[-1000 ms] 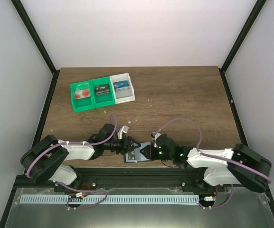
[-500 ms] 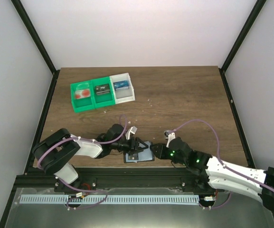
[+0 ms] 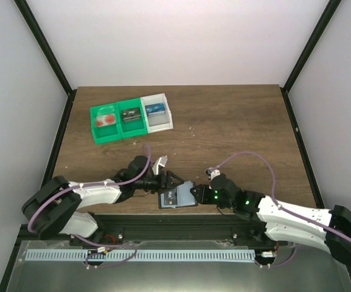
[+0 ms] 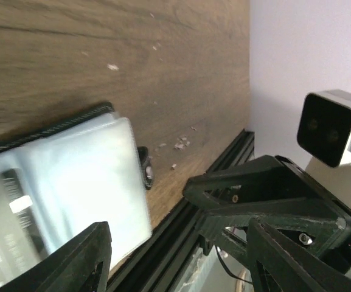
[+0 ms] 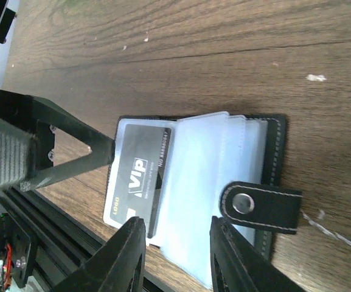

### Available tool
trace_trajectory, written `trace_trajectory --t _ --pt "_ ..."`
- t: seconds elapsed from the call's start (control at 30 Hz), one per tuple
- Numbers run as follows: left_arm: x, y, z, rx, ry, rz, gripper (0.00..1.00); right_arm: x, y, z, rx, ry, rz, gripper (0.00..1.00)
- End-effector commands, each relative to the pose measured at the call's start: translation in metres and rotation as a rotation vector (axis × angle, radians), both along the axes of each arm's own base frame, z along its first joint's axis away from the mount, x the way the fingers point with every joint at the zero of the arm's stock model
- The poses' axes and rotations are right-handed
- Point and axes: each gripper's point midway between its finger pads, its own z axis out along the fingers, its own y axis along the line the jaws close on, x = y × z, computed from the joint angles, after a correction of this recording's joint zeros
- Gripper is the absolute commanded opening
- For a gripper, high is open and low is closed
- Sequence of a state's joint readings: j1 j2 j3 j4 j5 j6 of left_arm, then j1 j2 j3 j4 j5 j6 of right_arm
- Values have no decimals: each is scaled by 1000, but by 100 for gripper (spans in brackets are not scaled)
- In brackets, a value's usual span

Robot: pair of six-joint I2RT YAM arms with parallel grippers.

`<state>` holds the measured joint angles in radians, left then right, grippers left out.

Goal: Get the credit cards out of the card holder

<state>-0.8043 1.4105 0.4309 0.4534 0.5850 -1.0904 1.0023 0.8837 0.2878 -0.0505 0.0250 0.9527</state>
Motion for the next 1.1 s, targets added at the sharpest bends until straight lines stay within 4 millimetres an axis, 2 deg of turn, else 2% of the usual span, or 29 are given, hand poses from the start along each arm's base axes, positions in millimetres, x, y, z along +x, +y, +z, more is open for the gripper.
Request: trace_trajectory --t 0.0,0.2,0.43,0.53,0.67,0.73,0.87,1.07 --pt "5 30 -13 61 4 71 62 9 21 27 55 -36 35 31" --pt "0 57 -28 128 26 100 62 8 41 27 62 -1 95 31" --pt "-14 71 -45 125 68 119 63 7 64 16 62 56 153 31" --pt "-16 73 -50 124 78 120 51 9 70 8 52 81 159 26" --pt "-17 74 -56 158 80 106 41 9 77 -1 53 109 165 25" --pt "-16 71 -53 142 73 96 37 9 81 -6 55 127 171 25" --pt "-13 65 -44 100 56 90 36 9 87 -17 40 156 180 25" --pt "-12 59 -41 64 54 68 18 13 90 -25 16 168 167 24"
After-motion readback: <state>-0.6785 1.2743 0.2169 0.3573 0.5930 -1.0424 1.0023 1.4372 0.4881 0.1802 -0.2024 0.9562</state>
